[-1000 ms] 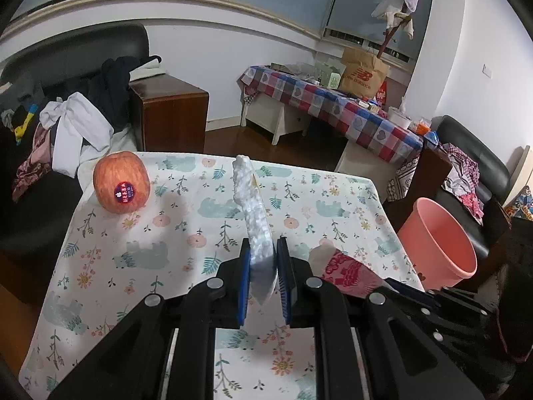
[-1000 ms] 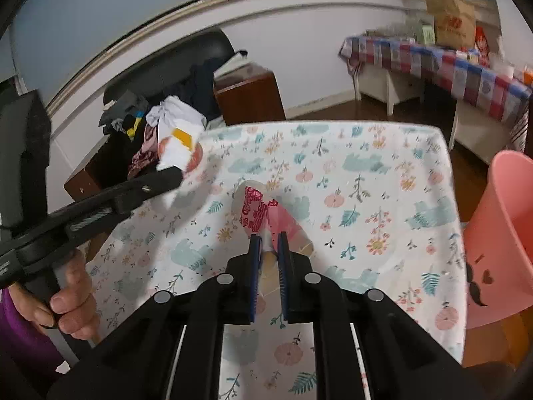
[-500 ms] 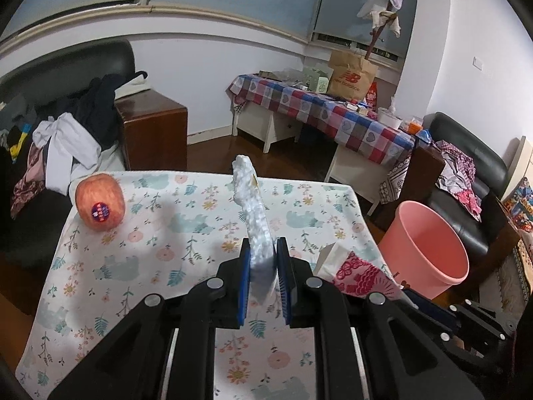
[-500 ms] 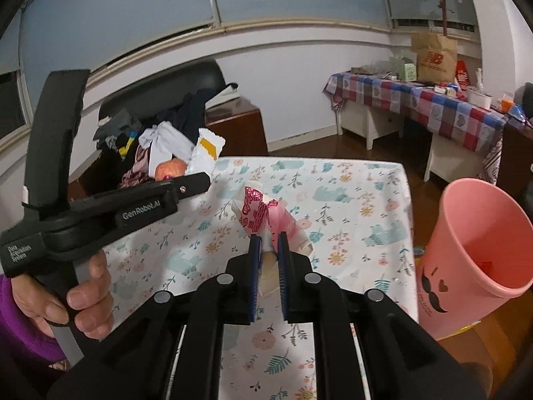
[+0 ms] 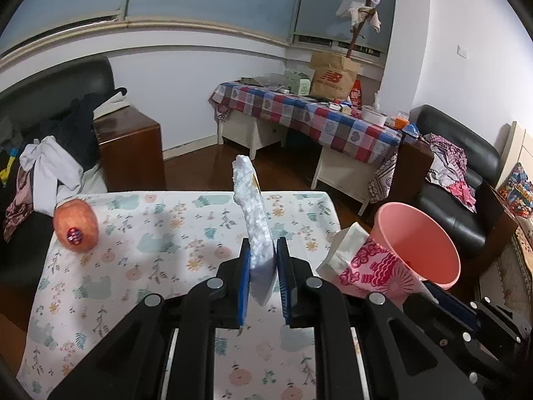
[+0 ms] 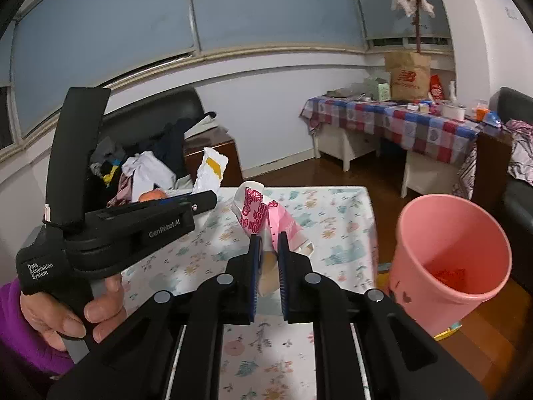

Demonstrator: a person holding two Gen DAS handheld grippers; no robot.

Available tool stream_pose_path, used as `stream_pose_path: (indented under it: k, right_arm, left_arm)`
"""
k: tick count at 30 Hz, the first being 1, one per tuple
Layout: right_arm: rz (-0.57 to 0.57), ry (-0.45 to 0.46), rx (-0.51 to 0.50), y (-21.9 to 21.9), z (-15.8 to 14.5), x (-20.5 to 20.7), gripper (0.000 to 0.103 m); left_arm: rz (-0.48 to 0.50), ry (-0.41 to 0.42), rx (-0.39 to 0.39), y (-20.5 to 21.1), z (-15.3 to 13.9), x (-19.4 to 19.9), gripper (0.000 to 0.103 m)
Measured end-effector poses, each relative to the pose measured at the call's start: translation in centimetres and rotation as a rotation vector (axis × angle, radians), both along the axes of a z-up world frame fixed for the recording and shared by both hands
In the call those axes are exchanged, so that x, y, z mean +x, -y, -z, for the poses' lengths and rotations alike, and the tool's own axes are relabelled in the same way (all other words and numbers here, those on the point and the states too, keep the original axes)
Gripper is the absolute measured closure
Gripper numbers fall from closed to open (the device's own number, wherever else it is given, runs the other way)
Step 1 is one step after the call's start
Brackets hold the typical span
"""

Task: Collect trash
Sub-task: 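Carry both items over the pink bin and open both tools to drop them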

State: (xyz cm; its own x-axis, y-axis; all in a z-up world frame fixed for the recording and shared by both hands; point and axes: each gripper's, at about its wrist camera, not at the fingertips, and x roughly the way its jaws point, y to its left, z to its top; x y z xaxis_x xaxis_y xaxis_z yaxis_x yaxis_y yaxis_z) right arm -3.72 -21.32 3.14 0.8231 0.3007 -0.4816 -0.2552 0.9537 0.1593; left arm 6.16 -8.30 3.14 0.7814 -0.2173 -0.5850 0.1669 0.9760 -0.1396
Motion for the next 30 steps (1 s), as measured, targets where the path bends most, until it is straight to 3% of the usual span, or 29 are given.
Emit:
stream_pose_path:
  k: [30]
  right_arm:
    - [0.402,0.032,0.059,15.4,1.1,0.7,0.092]
  left_arm:
    - [0.286,0.033,0.051,16.2,0.5,2.1,0.089]
